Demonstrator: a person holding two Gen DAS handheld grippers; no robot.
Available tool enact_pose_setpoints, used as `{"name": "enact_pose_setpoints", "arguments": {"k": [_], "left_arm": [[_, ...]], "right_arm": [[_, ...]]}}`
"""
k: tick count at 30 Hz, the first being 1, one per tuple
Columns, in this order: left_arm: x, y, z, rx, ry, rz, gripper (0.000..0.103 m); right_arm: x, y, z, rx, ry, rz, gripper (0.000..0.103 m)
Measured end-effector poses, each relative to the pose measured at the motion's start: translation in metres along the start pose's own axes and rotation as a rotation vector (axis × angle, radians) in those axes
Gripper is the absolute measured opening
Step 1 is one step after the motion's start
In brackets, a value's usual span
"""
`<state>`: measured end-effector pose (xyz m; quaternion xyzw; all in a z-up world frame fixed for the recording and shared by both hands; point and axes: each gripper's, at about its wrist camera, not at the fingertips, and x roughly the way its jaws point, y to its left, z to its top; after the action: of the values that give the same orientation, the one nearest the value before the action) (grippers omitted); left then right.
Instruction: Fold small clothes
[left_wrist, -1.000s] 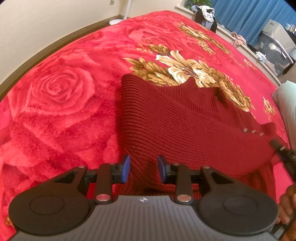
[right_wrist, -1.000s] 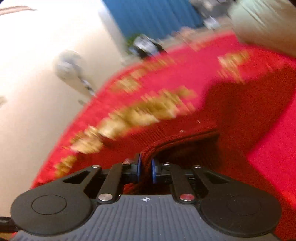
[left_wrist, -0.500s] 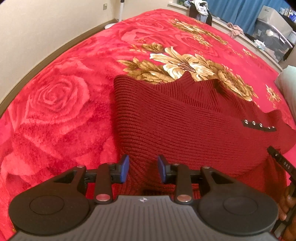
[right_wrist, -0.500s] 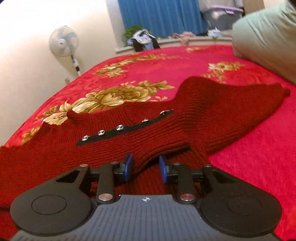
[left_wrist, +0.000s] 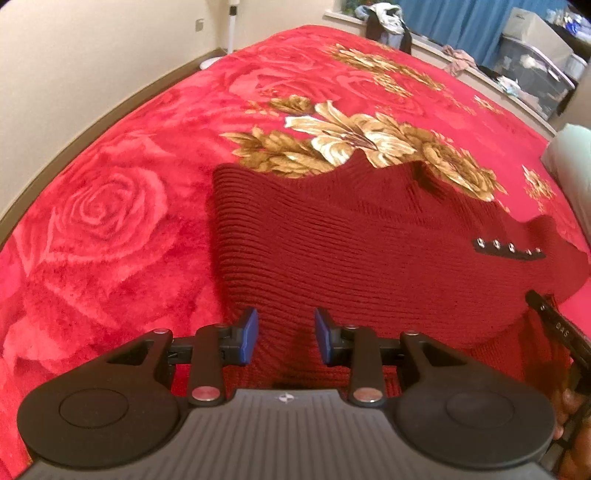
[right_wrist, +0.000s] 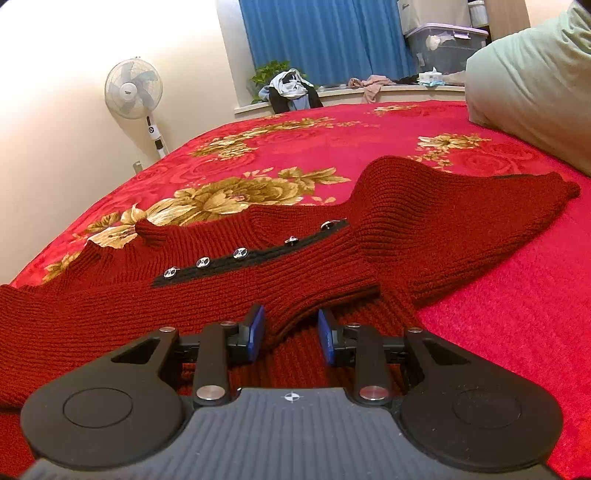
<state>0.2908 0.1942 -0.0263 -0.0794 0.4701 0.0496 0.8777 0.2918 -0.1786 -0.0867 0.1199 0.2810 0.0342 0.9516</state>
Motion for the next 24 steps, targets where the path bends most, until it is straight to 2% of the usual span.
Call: {"name": "enact_pose_setpoints", "arguments": {"k": [8,12,17,21,24], "left_arm": [[0.015,-0.004,-0.008,0.036,0.051,0.027,0.036],[0.015,-0.009,-0.010,0.071,0.045,0.040,0.037],[0.015,-0.005,-0.008,0.050,0.047,0.021,0.038],[0.017,-0.010,-0.010,0.075,0.047,0.032,0.040],[0.017,-0.011,-0.010,0.084,0.043,0.027,0.041]], "right_arm": [[-0.006,-0.005,0.007,0.023,0.012,0.003,0.031],[-0.021,-0.029,0.023,0.024,-0.023,0.007,0.031],[-0.025,-0.097,0.057,0.120,-0.042,-0.060,0.031],[-0.018,-0.163,0.079,0.255,-0.066,-0.158,0.034],[-0.005,-0.212,0.088,0.385,-0.049,-0.206,0.035]]}}
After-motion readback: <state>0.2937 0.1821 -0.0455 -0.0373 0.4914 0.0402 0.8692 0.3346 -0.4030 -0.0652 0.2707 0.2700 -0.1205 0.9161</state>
